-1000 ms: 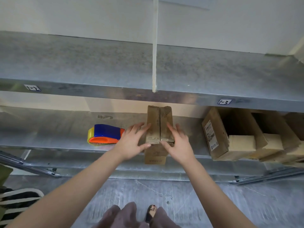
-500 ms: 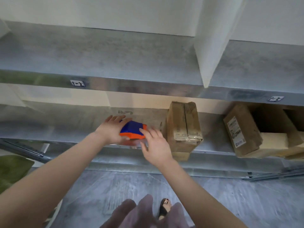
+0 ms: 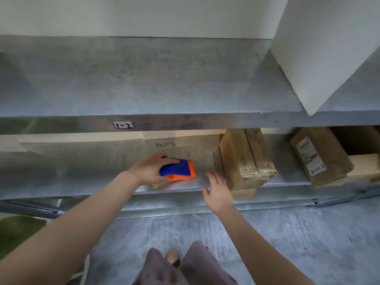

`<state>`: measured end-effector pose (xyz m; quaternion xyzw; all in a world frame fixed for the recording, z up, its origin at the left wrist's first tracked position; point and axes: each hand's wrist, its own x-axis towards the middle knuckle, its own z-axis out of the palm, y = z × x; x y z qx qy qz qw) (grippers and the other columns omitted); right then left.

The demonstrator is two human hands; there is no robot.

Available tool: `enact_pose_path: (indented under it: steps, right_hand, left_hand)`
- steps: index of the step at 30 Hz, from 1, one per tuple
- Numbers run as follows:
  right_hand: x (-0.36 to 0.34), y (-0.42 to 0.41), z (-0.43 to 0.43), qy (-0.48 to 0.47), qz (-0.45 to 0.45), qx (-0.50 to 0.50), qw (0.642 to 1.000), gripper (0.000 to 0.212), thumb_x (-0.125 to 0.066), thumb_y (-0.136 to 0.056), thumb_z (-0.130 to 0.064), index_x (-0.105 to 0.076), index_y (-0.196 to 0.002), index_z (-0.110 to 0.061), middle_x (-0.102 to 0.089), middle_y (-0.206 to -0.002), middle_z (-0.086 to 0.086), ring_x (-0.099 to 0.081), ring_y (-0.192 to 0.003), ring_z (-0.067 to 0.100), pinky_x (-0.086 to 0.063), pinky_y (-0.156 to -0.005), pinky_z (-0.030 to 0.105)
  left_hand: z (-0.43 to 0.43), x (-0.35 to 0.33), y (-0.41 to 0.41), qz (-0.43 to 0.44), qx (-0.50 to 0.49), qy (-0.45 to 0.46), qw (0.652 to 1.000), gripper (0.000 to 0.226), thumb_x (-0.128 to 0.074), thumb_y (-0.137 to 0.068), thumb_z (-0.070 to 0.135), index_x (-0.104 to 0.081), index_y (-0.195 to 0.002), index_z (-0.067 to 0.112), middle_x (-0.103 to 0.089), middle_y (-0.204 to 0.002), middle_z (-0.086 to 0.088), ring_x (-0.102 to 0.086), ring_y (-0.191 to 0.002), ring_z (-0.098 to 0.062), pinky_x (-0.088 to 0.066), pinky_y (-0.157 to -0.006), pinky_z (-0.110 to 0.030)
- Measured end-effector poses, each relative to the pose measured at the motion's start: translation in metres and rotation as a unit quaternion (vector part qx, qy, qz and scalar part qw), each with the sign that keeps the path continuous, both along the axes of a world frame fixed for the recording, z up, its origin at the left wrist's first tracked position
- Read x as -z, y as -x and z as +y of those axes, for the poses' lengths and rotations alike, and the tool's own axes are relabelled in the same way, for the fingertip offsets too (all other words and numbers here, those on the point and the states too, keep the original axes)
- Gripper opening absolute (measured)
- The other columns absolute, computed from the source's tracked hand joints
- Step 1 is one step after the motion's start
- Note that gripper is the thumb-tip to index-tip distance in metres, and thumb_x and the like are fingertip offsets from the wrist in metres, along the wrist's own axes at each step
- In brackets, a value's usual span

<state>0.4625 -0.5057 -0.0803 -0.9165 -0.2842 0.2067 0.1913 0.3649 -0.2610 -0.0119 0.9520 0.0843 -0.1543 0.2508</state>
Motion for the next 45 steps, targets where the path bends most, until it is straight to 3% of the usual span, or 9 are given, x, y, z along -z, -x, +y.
enact_pose_path:
  steps: [11,19,27,32,35,38,41,43,45]
  right_hand:
    - [0.001,0.008,0.009,0.043,-0.038,-0.027,0.998,0.052,-0.049,-0.097,-0.037,-0.037,-0.146,-0.025,-0.033,-0.153,0.001,-0.02,-0.145,0.02,-0.04,-0.106,0.038]
    - [-0.001,0.002,0.005,0.018,-0.027,-0.032,0.999,0.051,-0.049,-0.098,-0.035,-0.039,-0.145,-0.022,-0.035,-0.152,0.002,-0.02,-0.146,0.021,-0.031,-0.114,0.033]
    - [-0.01,-0.009,0.003,-0.066,0.023,-0.018,0.997,0.038,-0.045,-0.101,-0.026,-0.052,-0.136,-0.014,-0.049,-0.14,0.007,-0.038,-0.135,0.026,-0.031,-0.11,0.032]
    - [-0.01,-0.005,0.01,-0.09,0.043,-0.035,0.994,0.035,-0.044,-0.102,-0.023,-0.055,-0.133,-0.012,-0.056,-0.133,0.009,-0.047,-0.126,0.028,-0.035,-0.103,0.031]
    - [-0.019,-0.001,0.016,-0.125,0.12,0.01,0.985,0.036,-0.037,-0.105,-0.024,-0.057,-0.132,-0.011,-0.06,-0.128,0.009,-0.052,-0.122,0.026,-0.037,-0.097,0.028]
    - [-0.036,0.003,0.021,-0.184,0.282,0.106,0.936,0.036,-0.034,-0.105,-0.033,-0.058,-0.127,-0.017,-0.059,-0.123,0.0,-0.053,-0.124,0.021,-0.04,-0.105,0.034]
    - [-0.05,0.006,0.02,-0.297,0.424,0.185,0.835,0.04,-0.035,-0.104,-0.042,-0.053,-0.128,-0.016,-0.061,-0.128,0.002,-0.055,-0.124,0.02,-0.041,-0.11,0.04]
    - [-0.059,0.002,0.016,-0.355,0.47,0.22,0.778,0.046,-0.034,-0.102,-0.047,-0.049,-0.131,-0.015,-0.062,-0.129,0.007,-0.061,-0.118,0.023,-0.051,-0.097,0.036]
    - [-0.069,-0.003,0.011,-0.389,0.485,0.228,0.749,0.043,-0.038,-0.101,-0.046,-0.051,-0.126,-0.013,-0.064,-0.124,0.011,-0.064,-0.112,0.024,-0.058,-0.078,0.027]
  left_hand:
    - [0.009,0.006,0.023,-0.011,-0.062,0.004,0.998,0.068,-0.074,-0.082,0.028,-0.042,-0.142,0.034,-0.044,-0.121,0.003,-0.047,-0.105,-0.015,-0.038,-0.086,-0.023]
    - [-0.002,0.006,0.032,-0.069,-0.067,-0.004,0.995,0.068,-0.077,-0.077,0.026,-0.048,-0.139,0.029,-0.048,-0.121,-0.002,-0.048,-0.105,-0.018,-0.037,-0.087,-0.024]
    - [-0.014,-0.01,0.031,-0.108,-0.046,-0.023,0.993,0.061,-0.076,-0.079,0.024,-0.052,-0.136,0.029,-0.05,-0.12,0.0,-0.05,-0.106,-0.019,-0.035,-0.085,-0.022]
    - [-0.011,-0.031,0.038,-0.13,-0.035,0.01,0.991,0.064,-0.078,-0.077,0.021,-0.051,-0.134,0.036,-0.043,-0.117,0.017,-0.045,-0.107,-0.007,-0.04,-0.091,-0.023]
    - [-0.01,-0.05,0.039,-0.144,-0.025,0.019,0.989,0.067,-0.079,-0.077,0.018,-0.049,-0.133,0.038,-0.041,-0.12,0.019,-0.043,-0.11,-0.003,-0.037,-0.092,-0.018]
    - [-0.012,-0.067,0.035,-0.166,-0.003,0.011,0.986,0.072,-0.08,-0.074,0.015,-0.048,-0.134,0.035,-0.043,-0.125,0.013,-0.043,-0.114,-0.003,-0.034,-0.097,-0.016]
    - [-0.014,-0.078,0.029,-0.183,0.017,0.0,0.983,0.075,-0.081,-0.072,0.015,-0.047,-0.135,0.035,-0.041,-0.122,0.015,-0.043,-0.112,-0.002,-0.03,-0.097,-0.009]
    - [-0.015,-0.083,0.026,-0.194,0.029,-0.006,0.981,0.074,-0.082,-0.071,0.015,-0.048,-0.134,0.033,-0.042,-0.12,0.014,-0.044,-0.109,-0.002,-0.028,-0.095,-0.005]
    - [-0.019,-0.086,0.023,-0.199,0.039,-0.005,0.979,0.073,-0.082,-0.072,0.014,-0.049,-0.134,0.032,-0.042,-0.119,0.014,-0.043,-0.107,0.0,-0.026,-0.093,-0.002]
